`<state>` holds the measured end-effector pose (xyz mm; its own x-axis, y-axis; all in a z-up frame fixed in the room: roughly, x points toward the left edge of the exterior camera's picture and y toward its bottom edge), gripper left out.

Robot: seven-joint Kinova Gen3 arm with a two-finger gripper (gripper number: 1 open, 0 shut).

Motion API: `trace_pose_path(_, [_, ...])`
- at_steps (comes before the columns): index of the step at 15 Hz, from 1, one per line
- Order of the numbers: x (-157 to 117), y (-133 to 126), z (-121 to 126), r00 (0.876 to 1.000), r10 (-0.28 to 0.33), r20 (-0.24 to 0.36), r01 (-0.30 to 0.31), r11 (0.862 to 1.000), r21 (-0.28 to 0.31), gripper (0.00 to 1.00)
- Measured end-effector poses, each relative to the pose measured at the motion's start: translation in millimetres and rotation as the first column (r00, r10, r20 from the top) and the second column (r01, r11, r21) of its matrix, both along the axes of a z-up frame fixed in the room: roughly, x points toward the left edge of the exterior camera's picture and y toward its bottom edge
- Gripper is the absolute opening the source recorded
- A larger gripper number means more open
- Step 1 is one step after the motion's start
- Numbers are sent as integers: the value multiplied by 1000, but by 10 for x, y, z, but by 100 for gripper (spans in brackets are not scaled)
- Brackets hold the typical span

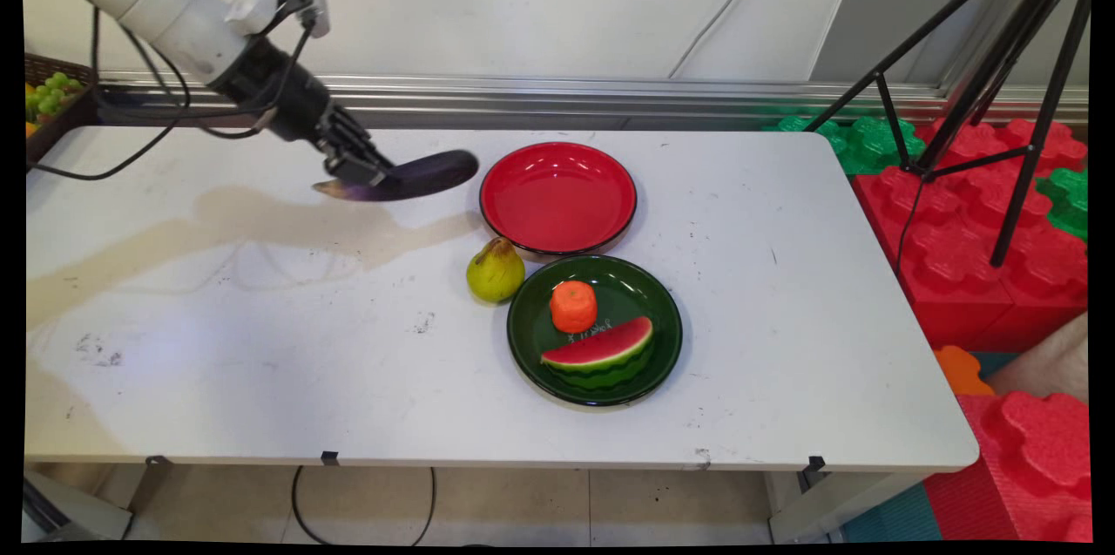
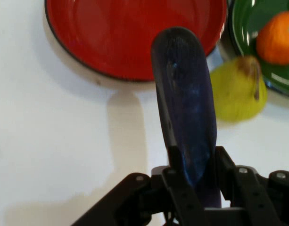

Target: Place the picked object on the table

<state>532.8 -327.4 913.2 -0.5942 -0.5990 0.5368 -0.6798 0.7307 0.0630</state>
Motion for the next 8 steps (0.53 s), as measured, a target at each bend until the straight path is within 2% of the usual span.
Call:
trace_pose_path(4, [145,139,-82,999,11,44,-12,999,37,0])
trace_pose_path(8, [233,195,-264,997,41,73,-46,996,70,0])
